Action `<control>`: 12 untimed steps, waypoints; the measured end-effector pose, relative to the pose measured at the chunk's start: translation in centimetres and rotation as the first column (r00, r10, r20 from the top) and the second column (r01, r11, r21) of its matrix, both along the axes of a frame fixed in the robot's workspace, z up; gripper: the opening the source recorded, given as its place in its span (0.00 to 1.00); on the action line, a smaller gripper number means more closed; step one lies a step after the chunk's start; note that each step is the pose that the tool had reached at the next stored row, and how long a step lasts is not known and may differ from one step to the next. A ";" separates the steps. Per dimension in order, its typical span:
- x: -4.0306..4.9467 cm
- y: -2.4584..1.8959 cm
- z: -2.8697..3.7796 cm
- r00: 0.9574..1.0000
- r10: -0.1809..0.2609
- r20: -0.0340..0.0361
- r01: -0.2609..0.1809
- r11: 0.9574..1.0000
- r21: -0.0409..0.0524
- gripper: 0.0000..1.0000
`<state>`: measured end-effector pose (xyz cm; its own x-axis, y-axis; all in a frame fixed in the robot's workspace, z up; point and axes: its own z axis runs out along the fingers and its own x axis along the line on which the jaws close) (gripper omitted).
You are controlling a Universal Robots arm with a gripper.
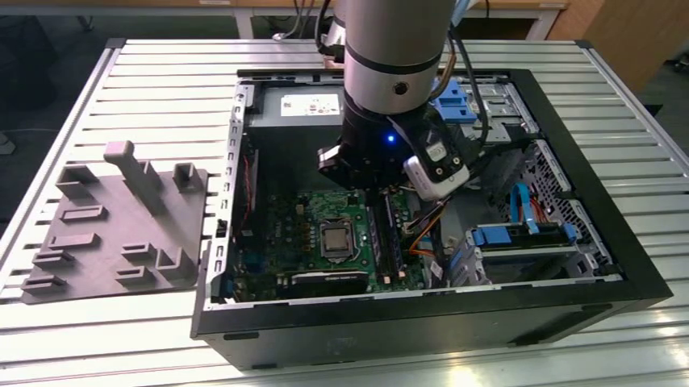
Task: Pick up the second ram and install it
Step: 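Insert the second ram into the second slot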
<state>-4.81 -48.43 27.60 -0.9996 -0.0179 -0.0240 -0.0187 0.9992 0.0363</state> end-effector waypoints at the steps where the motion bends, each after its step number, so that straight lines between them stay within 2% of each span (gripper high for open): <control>1: 0.04 0.00 -0.03 1.000 0.000 0.000 0.000 1.000 0.000 0.12; 12: 0.21 0.01 -0.55 1.000 0.000 0.000 0.000 1.000 0.000 0.12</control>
